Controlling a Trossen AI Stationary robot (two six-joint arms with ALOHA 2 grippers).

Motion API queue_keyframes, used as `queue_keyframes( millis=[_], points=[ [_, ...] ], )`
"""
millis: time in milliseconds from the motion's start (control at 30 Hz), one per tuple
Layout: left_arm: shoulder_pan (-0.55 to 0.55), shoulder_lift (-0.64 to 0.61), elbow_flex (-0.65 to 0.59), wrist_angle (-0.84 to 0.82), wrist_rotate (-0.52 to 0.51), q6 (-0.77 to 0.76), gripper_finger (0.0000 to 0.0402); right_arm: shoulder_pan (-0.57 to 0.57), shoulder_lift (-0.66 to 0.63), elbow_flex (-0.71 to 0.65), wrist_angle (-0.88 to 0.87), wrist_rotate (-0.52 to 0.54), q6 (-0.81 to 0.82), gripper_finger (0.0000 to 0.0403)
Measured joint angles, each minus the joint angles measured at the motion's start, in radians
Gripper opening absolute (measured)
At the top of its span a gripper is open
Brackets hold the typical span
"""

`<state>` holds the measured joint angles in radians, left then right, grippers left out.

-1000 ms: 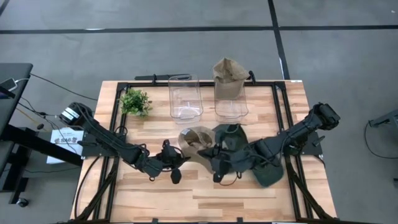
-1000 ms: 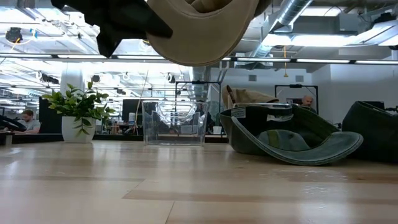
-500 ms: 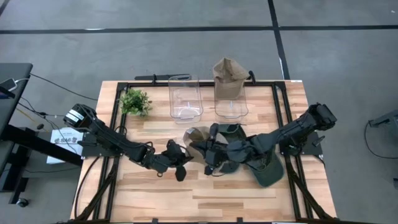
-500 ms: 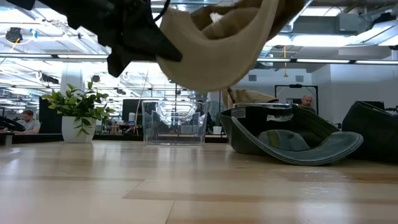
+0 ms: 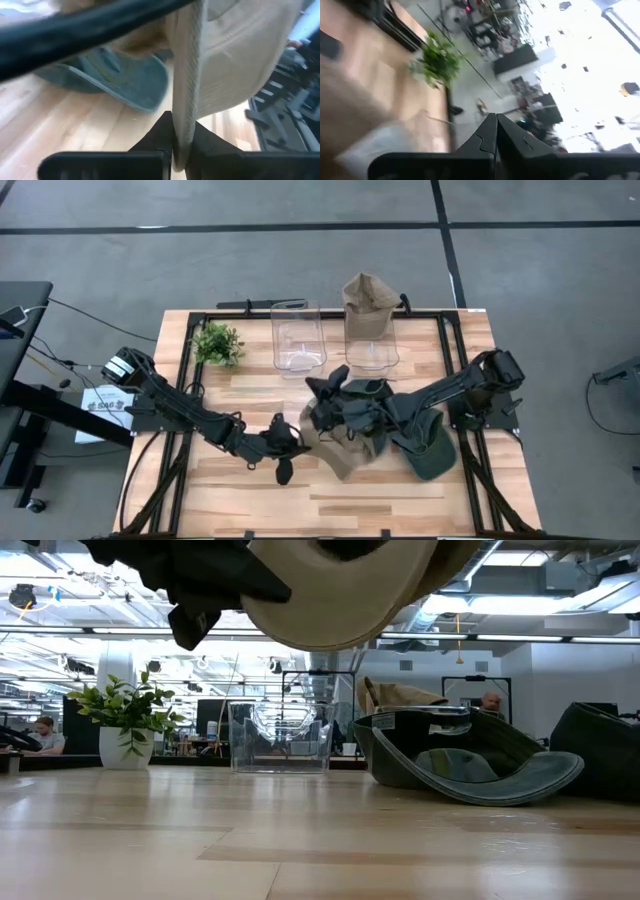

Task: Pick & Place hat
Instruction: Put the brown cap into the right transparent bin

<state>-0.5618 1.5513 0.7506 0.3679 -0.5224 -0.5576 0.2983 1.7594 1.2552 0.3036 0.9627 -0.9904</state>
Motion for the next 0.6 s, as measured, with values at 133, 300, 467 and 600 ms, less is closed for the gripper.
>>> queue_keyframes(
  millis=[133,300,467,600],
  points=[
    [-0.003,0.000,0.000,0.000,0.033,0.001,0.0017,-0.017,-0.017,0.001,0.008,0.074,-0.097,0.0000],
    [0.000,0.000,0.000,0.000,0.026,0.001,0.0017,-0.015,-0.036,0.000,0.066,0.119,-0.182,0.0000],
    [0.008,0.000,0.000,-0.012,0.013,0.001,0.0017,0.020,-0.041,0.000,0.253,0.152,-0.372,0.0000],
    [0.007,0.000,0.000,-0.011,-0.013,0.001,0.0017,0.045,-0.042,0.000,0.404,0.164,-0.528,0.0000]
  ],
)
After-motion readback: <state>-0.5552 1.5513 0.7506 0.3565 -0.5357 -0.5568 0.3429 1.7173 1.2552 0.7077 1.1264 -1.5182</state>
